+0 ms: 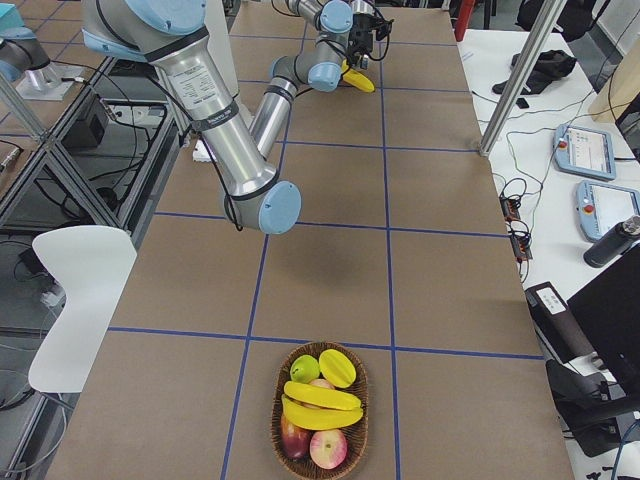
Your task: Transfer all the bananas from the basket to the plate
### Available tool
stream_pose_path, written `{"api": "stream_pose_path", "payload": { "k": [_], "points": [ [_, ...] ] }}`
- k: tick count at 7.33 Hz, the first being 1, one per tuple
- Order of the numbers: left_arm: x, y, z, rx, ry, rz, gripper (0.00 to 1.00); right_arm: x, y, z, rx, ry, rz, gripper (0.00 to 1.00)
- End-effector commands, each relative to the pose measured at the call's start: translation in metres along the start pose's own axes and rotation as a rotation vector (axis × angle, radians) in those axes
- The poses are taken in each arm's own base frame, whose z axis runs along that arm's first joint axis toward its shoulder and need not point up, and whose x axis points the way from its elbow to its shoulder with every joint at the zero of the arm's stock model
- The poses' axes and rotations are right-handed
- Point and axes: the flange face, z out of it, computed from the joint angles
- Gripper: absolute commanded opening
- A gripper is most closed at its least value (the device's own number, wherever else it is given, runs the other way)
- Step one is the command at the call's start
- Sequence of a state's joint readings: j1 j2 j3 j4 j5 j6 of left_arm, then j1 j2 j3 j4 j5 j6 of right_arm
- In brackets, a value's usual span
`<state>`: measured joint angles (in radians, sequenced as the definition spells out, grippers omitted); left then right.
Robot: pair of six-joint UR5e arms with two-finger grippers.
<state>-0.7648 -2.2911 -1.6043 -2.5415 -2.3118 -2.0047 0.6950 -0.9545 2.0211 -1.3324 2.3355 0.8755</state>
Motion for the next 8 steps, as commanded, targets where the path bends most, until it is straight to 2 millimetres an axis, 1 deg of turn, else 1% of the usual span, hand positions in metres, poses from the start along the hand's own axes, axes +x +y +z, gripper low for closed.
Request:
{"api": "stream_pose_path", "payload": {
  "k": [1,2,4,8],
  "points": [
    [-0.003,-0.001,0.003,-0.012,0.014,0.059,0.99,-0.006,0.003,-0.004,-0.007,-0.017,-0.009,0.0],
    [-0.003,0.0,0.002,-0.014,0.02,0.068,0.99,-0.006,0.004,-0.004,-0.009,-0.019,-0.007,0.0],
    [-0.006,0.009,0.009,-0.039,0.034,0.083,0.98,-0.008,0.003,-0.005,-0.003,-0.022,-0.012,0.0],
    [-0.006,0.011,0.004,-0.047,0.055,0.092,0.97,-0.008,0.006,-0.006,0.033,-0.059,-0.026,0.0]
  ]
}}
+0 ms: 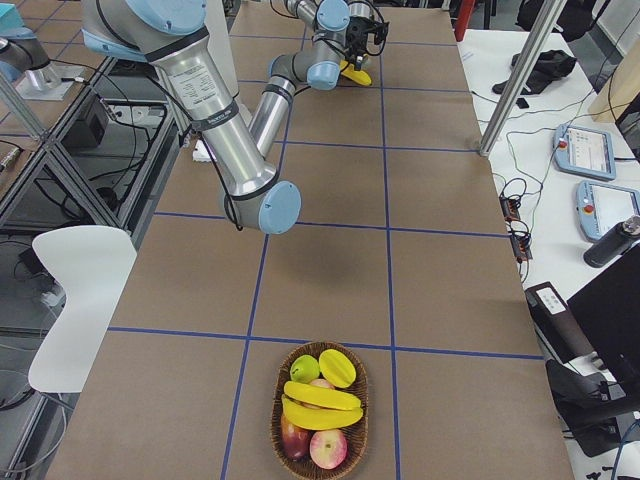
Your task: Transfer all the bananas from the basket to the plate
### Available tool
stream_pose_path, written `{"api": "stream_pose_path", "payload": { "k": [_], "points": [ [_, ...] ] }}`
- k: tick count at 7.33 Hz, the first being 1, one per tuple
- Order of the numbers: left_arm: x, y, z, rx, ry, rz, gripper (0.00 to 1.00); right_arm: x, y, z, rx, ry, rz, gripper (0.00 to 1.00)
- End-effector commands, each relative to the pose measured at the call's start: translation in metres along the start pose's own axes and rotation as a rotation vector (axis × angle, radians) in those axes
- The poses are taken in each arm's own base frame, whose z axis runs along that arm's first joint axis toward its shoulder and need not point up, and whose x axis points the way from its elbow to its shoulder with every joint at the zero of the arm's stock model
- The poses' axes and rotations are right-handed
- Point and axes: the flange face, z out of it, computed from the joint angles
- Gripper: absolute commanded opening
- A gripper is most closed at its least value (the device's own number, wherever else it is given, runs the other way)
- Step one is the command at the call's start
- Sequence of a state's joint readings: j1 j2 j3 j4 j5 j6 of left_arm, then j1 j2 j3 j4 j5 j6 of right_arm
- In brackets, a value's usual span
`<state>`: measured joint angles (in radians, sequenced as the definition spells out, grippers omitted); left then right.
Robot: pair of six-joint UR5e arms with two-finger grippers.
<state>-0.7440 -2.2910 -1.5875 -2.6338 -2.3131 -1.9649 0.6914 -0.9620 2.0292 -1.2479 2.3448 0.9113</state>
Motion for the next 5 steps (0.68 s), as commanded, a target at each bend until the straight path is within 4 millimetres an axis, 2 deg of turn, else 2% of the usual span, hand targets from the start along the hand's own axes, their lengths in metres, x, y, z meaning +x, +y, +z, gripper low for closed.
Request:
{"api": "stream_pose_path", "payload": {
  "k": [1,2,3,4,5],
  "points": [
    [0.0001,0.0024,-0.0035,-0.007,0.013,0.005,0.96,0.0004,0.0007,0.0003,0.005,-0.004,-0.002,0.0],
    [0.001,0.0044,-0.0049,-0.01,0.016,0.008,0.93,0.0004,0.0006,0.0002,0.007,-0.004,-0.003,0.0],
    [-0.0007,0.0039,-0.0051,-0.009,0.014,0.006,0.82,-0.0006,0.0001,-0.0011,0.009,-0.005,-0.005,0.0],
    [-0.0007,0.0058,-0.0053,-0.014,0.013,0.005,0.19,-0.0005,0.0007,-0.0015,0.008,-0.006,-0.005,0.0],
    [-0.0003,0.0086,-0.0066,-0.017,0.017,0.011,0.0,-0.0011,0.0003,-0.0016,0.01,-0.006,-0.006,0.0]
  ]
}}
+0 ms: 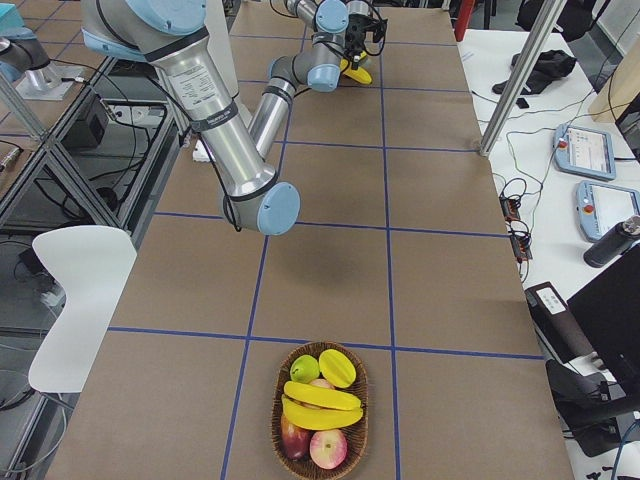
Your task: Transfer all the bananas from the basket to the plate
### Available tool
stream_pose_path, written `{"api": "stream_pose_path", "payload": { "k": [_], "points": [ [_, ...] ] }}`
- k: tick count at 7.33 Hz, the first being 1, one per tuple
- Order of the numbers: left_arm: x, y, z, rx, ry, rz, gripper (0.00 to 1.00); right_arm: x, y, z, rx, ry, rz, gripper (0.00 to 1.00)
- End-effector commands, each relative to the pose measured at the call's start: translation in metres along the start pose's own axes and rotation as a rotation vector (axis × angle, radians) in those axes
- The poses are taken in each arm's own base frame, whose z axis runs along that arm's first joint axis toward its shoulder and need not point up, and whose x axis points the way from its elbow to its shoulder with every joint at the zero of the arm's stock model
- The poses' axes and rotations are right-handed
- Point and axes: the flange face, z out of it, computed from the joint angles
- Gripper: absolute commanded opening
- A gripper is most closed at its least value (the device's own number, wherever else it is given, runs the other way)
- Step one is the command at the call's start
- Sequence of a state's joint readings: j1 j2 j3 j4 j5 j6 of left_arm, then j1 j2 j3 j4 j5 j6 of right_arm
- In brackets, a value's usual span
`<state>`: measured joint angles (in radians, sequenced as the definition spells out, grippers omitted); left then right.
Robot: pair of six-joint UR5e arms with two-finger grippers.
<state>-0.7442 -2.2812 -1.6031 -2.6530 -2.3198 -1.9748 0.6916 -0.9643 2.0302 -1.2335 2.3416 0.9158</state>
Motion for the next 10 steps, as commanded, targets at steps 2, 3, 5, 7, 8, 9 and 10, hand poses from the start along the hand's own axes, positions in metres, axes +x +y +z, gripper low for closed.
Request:
{"api": "stream_pose_path", "payload": {
  "k": [2,3,5,7,8,9,10],
  "points": [
    [0.003,0.005,-0.003,-0.006,0.006,-0.007,0.0,-0.001,-0.005,0.001,0.036,0.022,-0.006,0.61],
    [0.005,0.008,-0.006,-0.008,0.012,-0.007,0.0,0.002,-0.003,0.003,0.053,0.028,-0.027,1.0],
    [0.002,0.01,-0.009,-0.007,0.01,-0.007,0.0,0.022,0.011,0.001,0.087,-0.008,-0.069,1.0],
    [-0.029,0.002,-0.018,0.007,-0.02,-0.023,0.0,0.035,0.024,-0.011,0.088,0.002,-0.049,1.0],
    [-0.052,-0.002,-0.039,0.014,-0.046,-0.022,0.0,0.047,0.032,-0.02,0.094,0.02,-0.036,1.0],
    [-0.072,-0.02,-0.073,0.024,-0.085,-0.045,0.0,0.065,0.036,-0.025,0.091,0.045,0.013,1.0],
    [-0.094,-0.04,-0.11,0.047,-0.122,-0.075,0.0,0.075,0.037,-0.031,0.096,0.061,0.036,1.0]
  ]
}}
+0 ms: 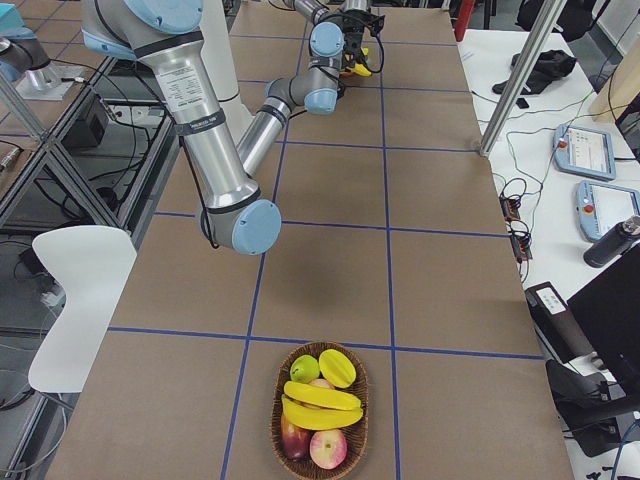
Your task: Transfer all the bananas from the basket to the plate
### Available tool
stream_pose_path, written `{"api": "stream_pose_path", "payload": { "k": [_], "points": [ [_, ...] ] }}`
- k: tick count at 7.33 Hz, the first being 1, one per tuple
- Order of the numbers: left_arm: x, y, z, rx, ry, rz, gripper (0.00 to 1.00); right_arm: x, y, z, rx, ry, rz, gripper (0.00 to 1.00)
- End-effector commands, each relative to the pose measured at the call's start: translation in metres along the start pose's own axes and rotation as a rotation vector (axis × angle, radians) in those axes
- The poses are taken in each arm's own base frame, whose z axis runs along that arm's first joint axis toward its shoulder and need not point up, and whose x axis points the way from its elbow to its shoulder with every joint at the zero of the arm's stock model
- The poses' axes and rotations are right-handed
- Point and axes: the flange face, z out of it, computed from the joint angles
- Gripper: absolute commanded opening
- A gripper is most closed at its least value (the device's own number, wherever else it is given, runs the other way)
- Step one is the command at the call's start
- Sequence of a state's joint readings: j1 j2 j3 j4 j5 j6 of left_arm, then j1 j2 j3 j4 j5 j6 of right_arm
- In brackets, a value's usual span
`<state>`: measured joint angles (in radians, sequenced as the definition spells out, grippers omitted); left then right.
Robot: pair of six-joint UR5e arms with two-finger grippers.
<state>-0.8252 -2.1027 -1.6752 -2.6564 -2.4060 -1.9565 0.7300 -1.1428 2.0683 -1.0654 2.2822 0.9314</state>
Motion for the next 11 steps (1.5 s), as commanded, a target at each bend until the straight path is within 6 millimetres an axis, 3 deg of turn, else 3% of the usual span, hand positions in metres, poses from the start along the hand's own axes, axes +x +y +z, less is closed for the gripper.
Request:
{"api": "stream_pose_path", "payload": {
  "k": [1,2,4,6,8,11],
  "points": [
    [-0.061,-0.038,-0.081,0.019,-0.089,-0.025,0.0,0.026,0.009,-0.015,0.007,0.042,0.059,1.0],
    [-0.097,-0.051,-0.129,0.038,-0.116,-0.069,0.0,0.038,0.012,-0.019,0.007,0.061,0.122,1.0],
    [-0.156,-0.064,-0.182,0.123,-0.147,-0.172,0.0,0.05,0.017,-0.02,0.008,0.085,0.16,1.0],
    [-0.205,-0.067,-0.197,0.156,-0.18,-0.258,0.0,0.069,0.02,-0.03,0.02,0.119,0.211,1.0],
    [-0.235,-0.071,-0.202,0.171,-0.205,-0.308,0.0,0.105,0.032,-0.042,0.027,0.181,0.279,1.0],
    [-0.298,-0.091,-0.211,0.213,-0.248,-0.282,0.0,0.119,0.036,-0.042,0.04,0.216,0.297,1.0]
  ]
}}
